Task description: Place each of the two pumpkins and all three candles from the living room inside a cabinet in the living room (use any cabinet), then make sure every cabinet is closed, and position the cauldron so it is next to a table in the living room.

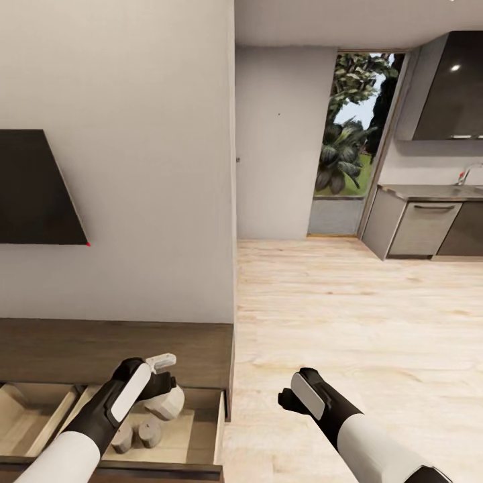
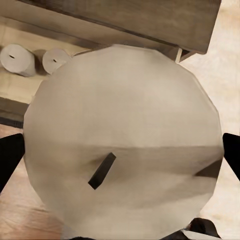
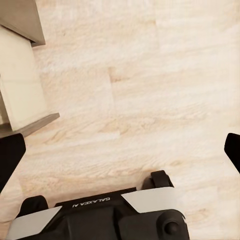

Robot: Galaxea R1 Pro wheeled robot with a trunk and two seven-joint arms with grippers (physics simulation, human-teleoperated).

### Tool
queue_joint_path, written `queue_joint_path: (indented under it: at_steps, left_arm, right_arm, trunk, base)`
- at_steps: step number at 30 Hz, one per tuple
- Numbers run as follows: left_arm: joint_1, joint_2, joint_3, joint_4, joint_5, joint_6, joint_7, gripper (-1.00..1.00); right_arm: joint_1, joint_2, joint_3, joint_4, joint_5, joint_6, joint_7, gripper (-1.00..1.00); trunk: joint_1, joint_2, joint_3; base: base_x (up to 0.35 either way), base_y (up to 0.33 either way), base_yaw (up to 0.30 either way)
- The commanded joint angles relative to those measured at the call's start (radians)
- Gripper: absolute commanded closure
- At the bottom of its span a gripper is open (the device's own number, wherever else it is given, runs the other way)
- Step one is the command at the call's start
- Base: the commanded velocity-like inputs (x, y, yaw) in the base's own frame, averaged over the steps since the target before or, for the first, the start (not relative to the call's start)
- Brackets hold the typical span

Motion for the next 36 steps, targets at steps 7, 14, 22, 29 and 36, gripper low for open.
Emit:
queue_joint_path:
  at_steps: [7,14,22,29,36]
  left_arm:
    - [-0.002,0.0,-0.009,0.096,0.014,-0.049,0.059,1.0]
    - [-0.002,-0.033,-0.009,0.102,0.005,-0.075,0.062,1.0]
    - [-0.001,-0.049,-0.04,0.113,0.004,-0.156,0.064,1.0]
    - [-0.002,-0.065,-0.045,0.116,-0.01,-0.16,0.065,1.0]
    - [-0.002,-0.079,-0.048,0.167,-0.033,-0.215,0.065,1.0]
  right_arm:
    - [-0.001,-0.002,0.007,-0.001,-0.01,0.001,-0.009,-1.0]
    - [-0.001,0.0,0.007,-0.001,-0.01,0.001,-0.008,-1.0]
    - [-0.001,0.002,0.007,-0.001,-0.01,0.0,-0.006,-1.0]
    - [-0.001,-0.002,0.001,-0.016,-0.012,-0.002,0.044,-1.0]
    - [-0.001,-0.005,0.003,-0.017,-0.006,-0.003,0.122,-1.0]
  trunk:
    - [0.0,-0.001,-0.002]
    - [0.0,-0.001,-0.002]
    - [0.0,-0.001,-0.002]
    - [0.023,-0.043,-0.02]
    - [0.05,-0.092,-0.042]
  base:
    - [0.007,-0.003,0.0]
    - [0.0,0.0,0.0]
    - [0.0,0.0,0.0]
    - [0.0,0.0,0.0]
    - [0.0,0.0,0.0]
